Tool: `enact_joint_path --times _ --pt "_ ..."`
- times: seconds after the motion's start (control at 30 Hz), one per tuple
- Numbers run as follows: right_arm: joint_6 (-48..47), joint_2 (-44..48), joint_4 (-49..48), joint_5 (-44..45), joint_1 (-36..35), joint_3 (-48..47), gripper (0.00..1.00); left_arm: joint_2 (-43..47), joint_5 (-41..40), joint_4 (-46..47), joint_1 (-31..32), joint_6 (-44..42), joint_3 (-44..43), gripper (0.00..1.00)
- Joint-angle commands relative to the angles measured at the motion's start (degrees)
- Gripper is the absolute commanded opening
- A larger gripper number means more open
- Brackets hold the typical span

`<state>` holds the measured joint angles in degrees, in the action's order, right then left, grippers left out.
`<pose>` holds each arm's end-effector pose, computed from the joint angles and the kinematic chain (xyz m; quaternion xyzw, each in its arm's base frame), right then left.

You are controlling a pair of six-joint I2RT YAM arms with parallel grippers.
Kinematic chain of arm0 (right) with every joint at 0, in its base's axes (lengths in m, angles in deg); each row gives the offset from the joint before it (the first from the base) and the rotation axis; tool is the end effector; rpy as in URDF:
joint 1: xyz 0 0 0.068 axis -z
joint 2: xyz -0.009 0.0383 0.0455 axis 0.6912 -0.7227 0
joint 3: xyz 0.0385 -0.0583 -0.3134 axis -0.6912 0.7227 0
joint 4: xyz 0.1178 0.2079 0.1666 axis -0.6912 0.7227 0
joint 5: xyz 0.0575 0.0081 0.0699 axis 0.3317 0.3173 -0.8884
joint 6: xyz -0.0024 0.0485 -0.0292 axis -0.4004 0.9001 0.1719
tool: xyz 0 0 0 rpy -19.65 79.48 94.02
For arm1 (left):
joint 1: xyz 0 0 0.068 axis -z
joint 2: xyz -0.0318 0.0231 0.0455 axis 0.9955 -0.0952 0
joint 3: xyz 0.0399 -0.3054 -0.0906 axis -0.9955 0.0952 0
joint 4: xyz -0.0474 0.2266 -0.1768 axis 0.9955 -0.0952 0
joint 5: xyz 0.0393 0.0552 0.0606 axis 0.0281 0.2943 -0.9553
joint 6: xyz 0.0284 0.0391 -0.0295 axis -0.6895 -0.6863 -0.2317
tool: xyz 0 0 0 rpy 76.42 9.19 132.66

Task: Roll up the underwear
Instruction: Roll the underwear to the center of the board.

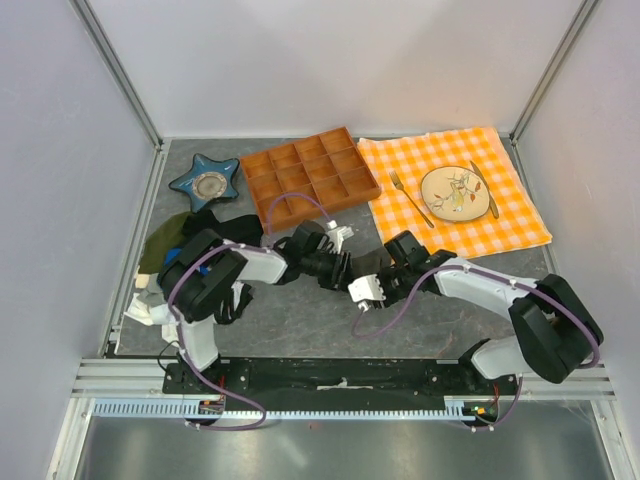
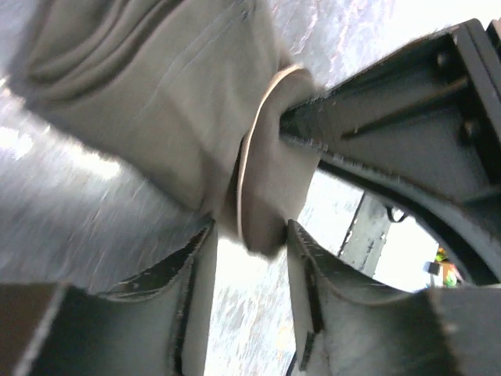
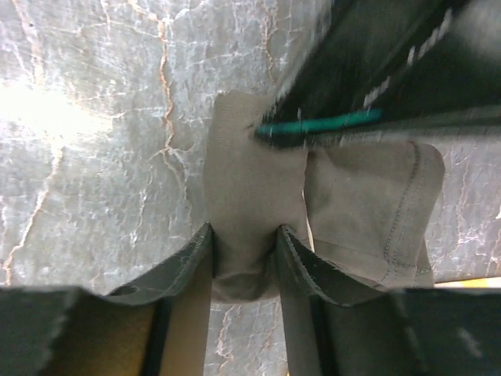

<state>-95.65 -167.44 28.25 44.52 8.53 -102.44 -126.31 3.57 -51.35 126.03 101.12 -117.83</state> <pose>0.2006 0.1609 0.1844 -0.8034 0.5228 0.1208 0.2583 0.2772 -0.2805 0.1316 0.2181 0.8392 -0.4865 0.1067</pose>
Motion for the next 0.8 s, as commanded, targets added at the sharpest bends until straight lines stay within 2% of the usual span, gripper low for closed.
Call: enact_joint_path --times 0.0,0.07,0.13,0.2,0.23,0.27,0.37,0.5,0.6,0.77 --pt "2.4 -4.7 3.6 6.3 0.0 1.9 0.35 9.7 -11.3 3.6 -1.3 0.3 7.4 0.5" --pt "3.9 -6.1 5.0 5.0 0.0 0.3 0.31 13.5 -13.6 5.8 -1.3 -2.7 12.1 0.55" --pt "5.6 -7.8 8.6 2.6 0.6 -2.8 0.26 19.2 -15.4 13.3 -1.2 -5.1 16.9 0.58" --pt "5.8 -9.4 14.8 -3.2 1.3 -5.7 0.22 25.3 -15.8 20.7 -0.5 -9.0 25.7 0.59" --pt "5.9 -11.2 17.0 -4.9 1.6 -7.1 0.21 27.2 -16.1 28.5 0.1 -10.8 28.8 0.59" --pt "5.6 -12.1 19.3 -8.8 1.7 -10.0 0.2 29.4 -16.8 31.8 1.0 -15.0 34.8 0.6" --pt "3.4 -16.3 28.8 -14.7 2.0 -15.3 0.19 35.6 -20.8 41.3 7.3 -25.2 43.3 0.61" --pt "0.2 -21.6 39.1 -23.7 2.0 -19.8 0.18 38.8 -29.4 41.7 17.9 -34.3 45.0 0.63" --pt "0.4 -24.2 40.3 -24.9 1.9 -21.2 0.18 37.5 -35.0 38.0 23.1 -39.4 42.0 0.68" --pt "2.7 -27.1 39.8 -24.0 1.9 -22.0 0.18 33.0 -39.3 37.2 27.1 -44.2 37.8 0.73"
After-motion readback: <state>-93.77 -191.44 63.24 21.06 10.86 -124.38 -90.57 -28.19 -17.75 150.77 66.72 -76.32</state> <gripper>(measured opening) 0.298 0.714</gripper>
